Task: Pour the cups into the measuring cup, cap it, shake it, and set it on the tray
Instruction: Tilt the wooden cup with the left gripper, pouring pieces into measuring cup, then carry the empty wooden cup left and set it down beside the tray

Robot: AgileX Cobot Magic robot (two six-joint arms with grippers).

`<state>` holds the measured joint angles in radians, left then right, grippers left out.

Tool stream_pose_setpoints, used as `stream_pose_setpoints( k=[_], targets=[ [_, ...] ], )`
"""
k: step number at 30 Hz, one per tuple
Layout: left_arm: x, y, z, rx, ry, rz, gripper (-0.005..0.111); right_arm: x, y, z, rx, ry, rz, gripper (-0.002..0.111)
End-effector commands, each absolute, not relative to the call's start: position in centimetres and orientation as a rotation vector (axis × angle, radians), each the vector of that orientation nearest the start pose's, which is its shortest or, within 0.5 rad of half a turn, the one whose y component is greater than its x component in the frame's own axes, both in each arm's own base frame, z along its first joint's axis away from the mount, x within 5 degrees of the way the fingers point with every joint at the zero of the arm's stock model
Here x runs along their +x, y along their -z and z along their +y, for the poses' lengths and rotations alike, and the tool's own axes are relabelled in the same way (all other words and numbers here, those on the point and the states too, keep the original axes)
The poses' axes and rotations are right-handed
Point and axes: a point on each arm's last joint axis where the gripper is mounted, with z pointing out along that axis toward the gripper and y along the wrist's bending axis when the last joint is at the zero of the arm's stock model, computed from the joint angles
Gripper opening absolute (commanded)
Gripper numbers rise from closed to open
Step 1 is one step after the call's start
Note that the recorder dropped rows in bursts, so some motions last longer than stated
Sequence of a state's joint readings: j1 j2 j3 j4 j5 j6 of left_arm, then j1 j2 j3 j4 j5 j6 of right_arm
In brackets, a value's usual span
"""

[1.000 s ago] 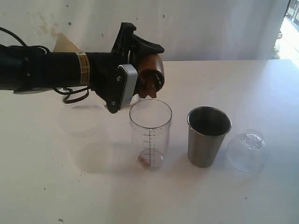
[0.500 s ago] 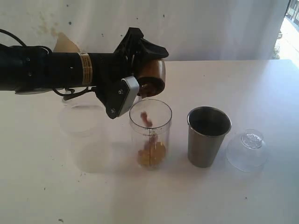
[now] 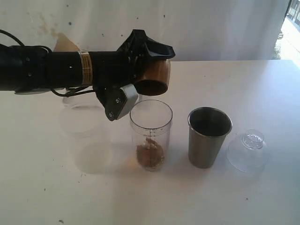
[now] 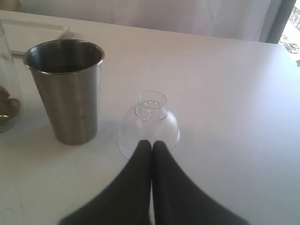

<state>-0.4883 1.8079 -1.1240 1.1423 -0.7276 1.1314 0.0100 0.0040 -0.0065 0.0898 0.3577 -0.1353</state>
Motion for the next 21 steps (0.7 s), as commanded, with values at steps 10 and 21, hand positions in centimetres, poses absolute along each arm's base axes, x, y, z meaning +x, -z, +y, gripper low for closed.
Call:
stream_pose_setpoints(
  k=[10, 21],
  targets=[
    [31.3, -26.4, -23.8, 1.667, -0.433, 0.058, 0.0, 5.3, -18.2, 0.3, -0.081, 0.005, 1.832, 0.0],
    [36.0, -30.2, -18.9, 0.484, 0.148, 1.231, 0.0, 5.3, -18.2, 0.3, -0.081, 0.005, 1.832, 0.0]
  ],
)
